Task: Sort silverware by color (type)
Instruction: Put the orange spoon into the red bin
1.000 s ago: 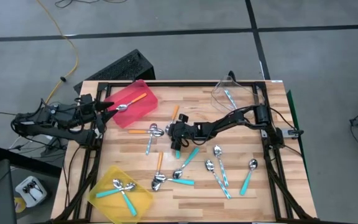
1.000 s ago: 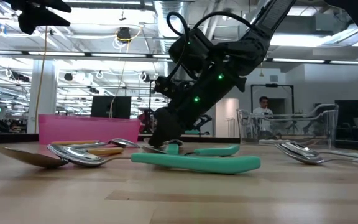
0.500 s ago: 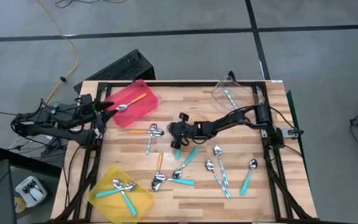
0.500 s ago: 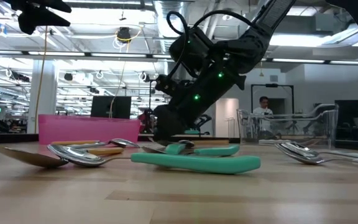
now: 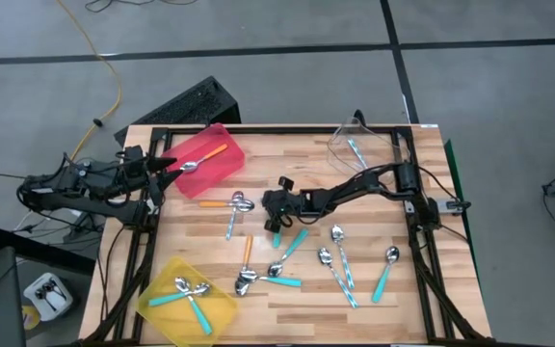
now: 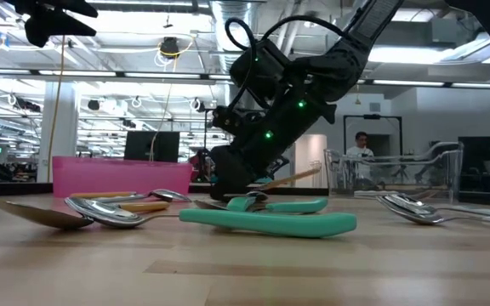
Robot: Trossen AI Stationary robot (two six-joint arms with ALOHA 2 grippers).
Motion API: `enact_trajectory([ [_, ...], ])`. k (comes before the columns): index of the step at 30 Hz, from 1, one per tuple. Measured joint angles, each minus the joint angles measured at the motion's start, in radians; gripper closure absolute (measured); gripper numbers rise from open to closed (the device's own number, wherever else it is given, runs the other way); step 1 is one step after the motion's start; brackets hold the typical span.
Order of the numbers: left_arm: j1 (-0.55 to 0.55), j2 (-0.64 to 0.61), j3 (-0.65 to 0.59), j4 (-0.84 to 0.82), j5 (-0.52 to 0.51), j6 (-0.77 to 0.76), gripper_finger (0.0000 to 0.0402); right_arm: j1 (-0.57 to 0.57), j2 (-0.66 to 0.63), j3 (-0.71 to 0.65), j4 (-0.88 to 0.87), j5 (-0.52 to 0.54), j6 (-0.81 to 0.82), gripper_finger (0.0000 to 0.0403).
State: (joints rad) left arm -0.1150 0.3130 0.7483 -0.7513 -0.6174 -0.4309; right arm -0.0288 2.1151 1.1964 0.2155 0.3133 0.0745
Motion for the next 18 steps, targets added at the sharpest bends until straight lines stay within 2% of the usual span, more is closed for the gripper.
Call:
enact_trajectory([
  [18, 0.0, 0.0, 0.0, -0.002, 0.0, 0.0, 0.0196, 0.0, 0.001, 0.273, -0.119, -0.005, -0.107, 0.0388],
])
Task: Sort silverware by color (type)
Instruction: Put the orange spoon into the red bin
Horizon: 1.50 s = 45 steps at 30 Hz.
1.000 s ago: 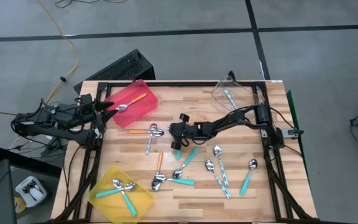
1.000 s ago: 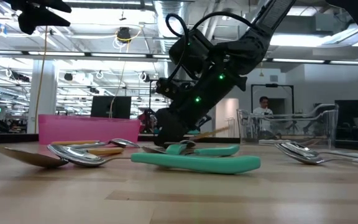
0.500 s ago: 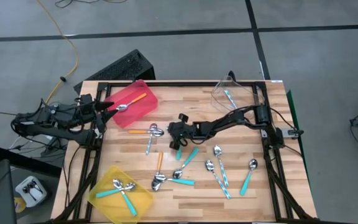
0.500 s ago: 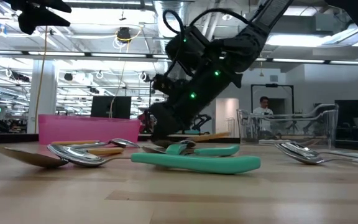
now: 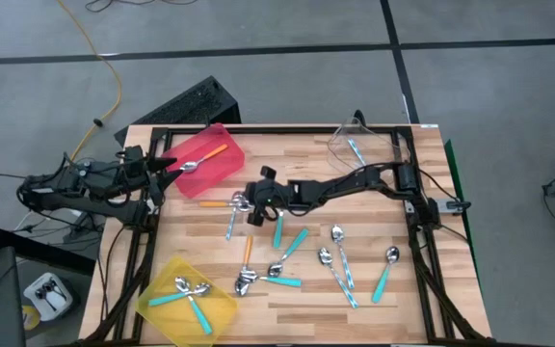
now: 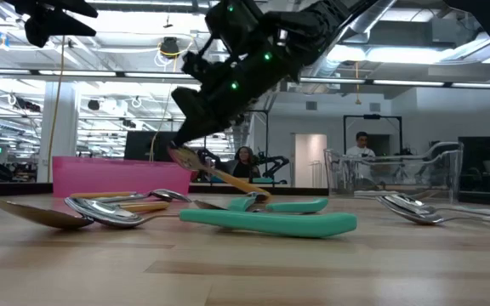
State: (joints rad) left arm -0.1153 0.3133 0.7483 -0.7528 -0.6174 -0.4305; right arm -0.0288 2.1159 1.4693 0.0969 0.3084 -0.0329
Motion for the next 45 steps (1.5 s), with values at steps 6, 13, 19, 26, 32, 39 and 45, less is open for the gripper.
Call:
enact_trajectory([
  [6, 0.0, 0.0, 0.0, -0.008, 0.0, 0.0, 0.0196, 0.0, 0.0, 0.016, -0.025, 0.0, -0.002, 0.0388],
  [13, 0.0, 0.0, 0.0, -0.026, 0.0, 0.0, 0.0196, 0.0, 0.0, 0.016, -0.025, 0.001, -0.001, 0.0388],
  [19, 0.0, 0.0, 0.0, -0.027, 0.0, 0.006, 0.0196, 0.0, 0.0, 0.016, -0.02, 0.001, 0.009, 0.0388],
  [26, 0.0, 0.0, 0.0, -0.027, 0.0, 0.006, 0.0196, 0.0, 0.0, 0.016, -0.008, 0.001, 0.022, 0.0388],
  [32, 0.0, 0.0, 0.0, -0.027, 0.0, 0.007, 0.0196, 0.0, 0.0, 0.016, 0.001, 0.002, 0.028, 0.0384],
  [39, 0.0, 0.0, 0.0, -0.027, 0.0, 0.007, 0.0196, 0.0, 0.0, 0.016, 0.017, 0.001, 0.032, 0.0388],
  [45, 0.0, 0.0, 0.0, -0.027, 0.0, 0.006, 0.0196, 0.0, 0.0, 0.016, 0.083, -0.011, 0.033, 0.0388],
])
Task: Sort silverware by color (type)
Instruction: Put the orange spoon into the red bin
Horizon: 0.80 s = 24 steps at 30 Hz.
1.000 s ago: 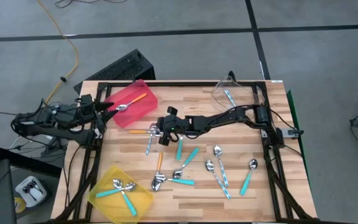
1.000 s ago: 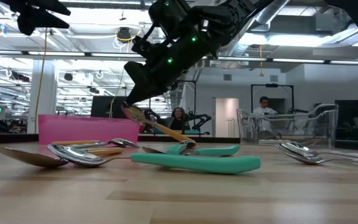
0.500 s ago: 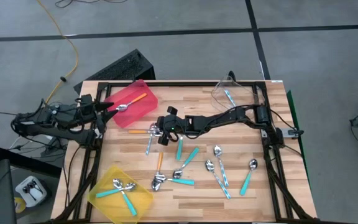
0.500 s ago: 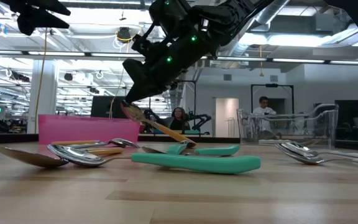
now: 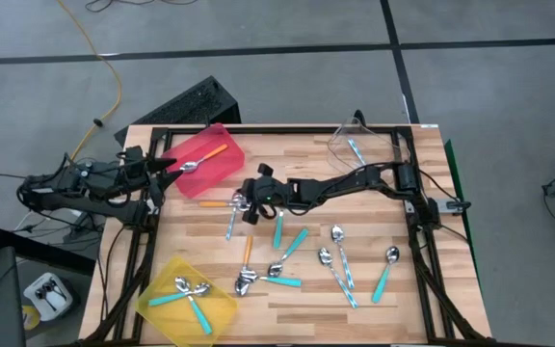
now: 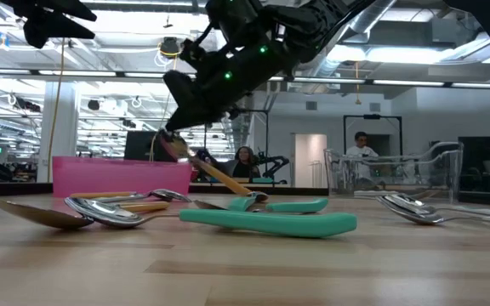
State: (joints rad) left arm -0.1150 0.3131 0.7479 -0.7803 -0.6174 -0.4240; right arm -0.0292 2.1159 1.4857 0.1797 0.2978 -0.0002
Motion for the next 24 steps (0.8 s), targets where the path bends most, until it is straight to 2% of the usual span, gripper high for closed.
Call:
enact_trajectory([
  [13, 0.0, 0.0, 0.0, 0.0, 0.0, 0.014, 0.0196, -0.007, -0.001, 0.0, 0.21, -0.011, -0.032, 0.0388],
  [24, 0.0, 0.0, 0.0, 0.0, -0.008, 0.038, 0.0196, -0.006, -0.002, 0.0, 0.278, -0.011, -0.054, 0.0388],
])
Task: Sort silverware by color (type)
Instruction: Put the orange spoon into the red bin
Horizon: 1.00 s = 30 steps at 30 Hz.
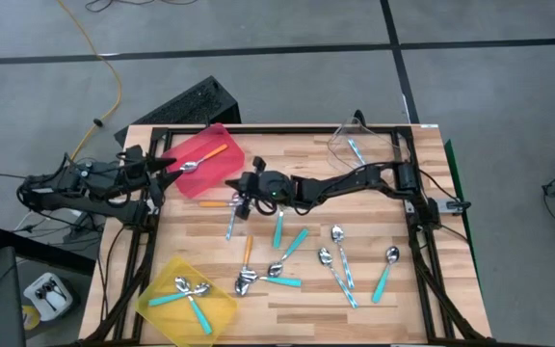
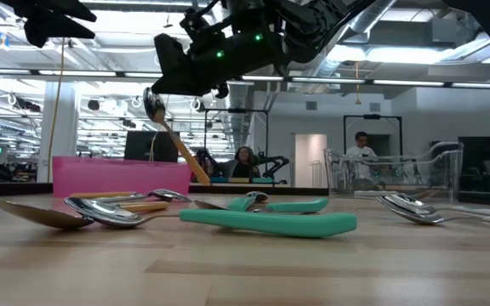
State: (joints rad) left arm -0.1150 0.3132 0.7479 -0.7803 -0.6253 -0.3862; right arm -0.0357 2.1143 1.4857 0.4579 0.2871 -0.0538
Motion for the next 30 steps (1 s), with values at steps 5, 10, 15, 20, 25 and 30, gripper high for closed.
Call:
enact_trajectory([
  [5, 0.0, 0.0, 0.0, 0.001, -0.019, 0.005, 0.0196, 0.0, 0.0, 0.0, 0.083, 0.0, -0.023, 0.0388],
  [10, 0.0, 0.0, 0.0, 0.005, -0.035, 0.032, 0.0196, -0.004, 0.0, 0.0, 0.195, 0.0, -0.06, 0.0388],
  [15, 0.0, 0.0, 0.0, 0.005, -0.037, 0.057, 0.0196, -0.02, 0.0, 0.0, 0.328, -0.025, -0.117, 0.0388],
  [20, 0.0, 0.0, 0.0, 0.006, -0.038, 0.09, 0.0196, -0.065, 0.0, 0.032, 0.385, -0.107, -0.089, 0.0388],
  [25, 0.0, -0.026, 0.0, 0.006, -0.038, 0.103, 0.0196, -0.122, 0.0, 0.083, 0.389, -0.162, -0.08, 0.0388],
  [30, 0.0, -0.092, 0.0, 0.002, -0.045, 0.104, 0.0196, -0.164, 0.013, 0.116, 0.394, -0.211, -0.083, 0.0388],
])
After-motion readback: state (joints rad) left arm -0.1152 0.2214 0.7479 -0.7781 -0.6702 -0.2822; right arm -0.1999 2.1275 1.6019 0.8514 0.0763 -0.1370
